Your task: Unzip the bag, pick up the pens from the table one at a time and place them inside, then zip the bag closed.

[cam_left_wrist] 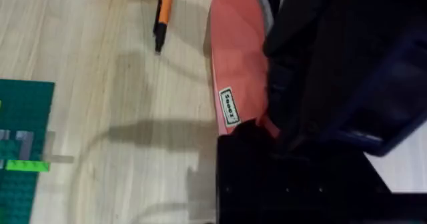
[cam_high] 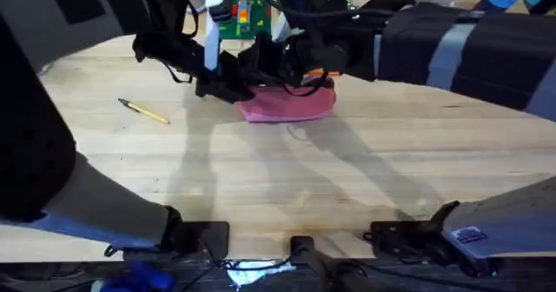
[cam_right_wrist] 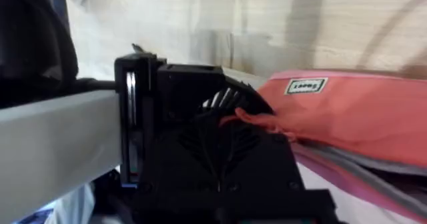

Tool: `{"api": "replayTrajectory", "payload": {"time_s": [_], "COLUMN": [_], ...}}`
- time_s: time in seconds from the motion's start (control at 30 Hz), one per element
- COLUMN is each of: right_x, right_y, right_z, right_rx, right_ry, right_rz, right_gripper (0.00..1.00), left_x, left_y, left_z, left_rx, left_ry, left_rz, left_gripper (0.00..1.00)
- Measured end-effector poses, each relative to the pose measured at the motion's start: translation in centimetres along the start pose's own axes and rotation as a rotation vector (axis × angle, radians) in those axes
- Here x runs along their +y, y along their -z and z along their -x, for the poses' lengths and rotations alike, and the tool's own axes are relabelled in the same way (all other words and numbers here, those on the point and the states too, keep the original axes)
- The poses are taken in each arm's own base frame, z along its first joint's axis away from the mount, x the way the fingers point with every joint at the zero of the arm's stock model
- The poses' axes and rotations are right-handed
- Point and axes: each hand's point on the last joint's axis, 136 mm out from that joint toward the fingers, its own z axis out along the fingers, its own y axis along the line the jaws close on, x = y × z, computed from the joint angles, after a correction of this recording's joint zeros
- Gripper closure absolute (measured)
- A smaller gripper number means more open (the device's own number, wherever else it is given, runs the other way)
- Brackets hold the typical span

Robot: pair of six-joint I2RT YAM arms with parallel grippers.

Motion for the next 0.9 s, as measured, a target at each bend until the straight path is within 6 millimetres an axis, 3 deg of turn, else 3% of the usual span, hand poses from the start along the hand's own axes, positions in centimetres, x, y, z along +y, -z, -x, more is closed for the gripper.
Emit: {"api": "replayTrajectory", "payload": {"time_s": [0.43, 0.67, 0.77, 0.9], "right_x": [0.4, 0.2, -0.5, -1.3], "right_y": [-0.1, -0.1, 0.4, 2.4], "right_z": [-0.3, -0.5, -0.9, -1.2], "right_rx": [0.003, 0.008, 0.023, 0.032], "right_ry": [0.014, 0.105, 0.136, 0.189], "right_rz": [0.010, 0.001, -0.033, -0.082], "right_gripper": [0.970, 0.941, 0.788, 0.383], "left_x": [0.1, 0.1, -0.2, -0.4], "left_y": [0.0, 0.0, -0.1, -0.4], "left_z": [-0.1, -0.1, 0.0, 0.2], "left_rx": [0.004, 0.005, -0.004, -0.010], "left_ry": [0.000, 0.000, 0.002, -0.012], "left_rz": [0.003, 0.003, -0.006, -0.013], "left_gripper": [0.959, 0.959, 0.959, 0.959]}}
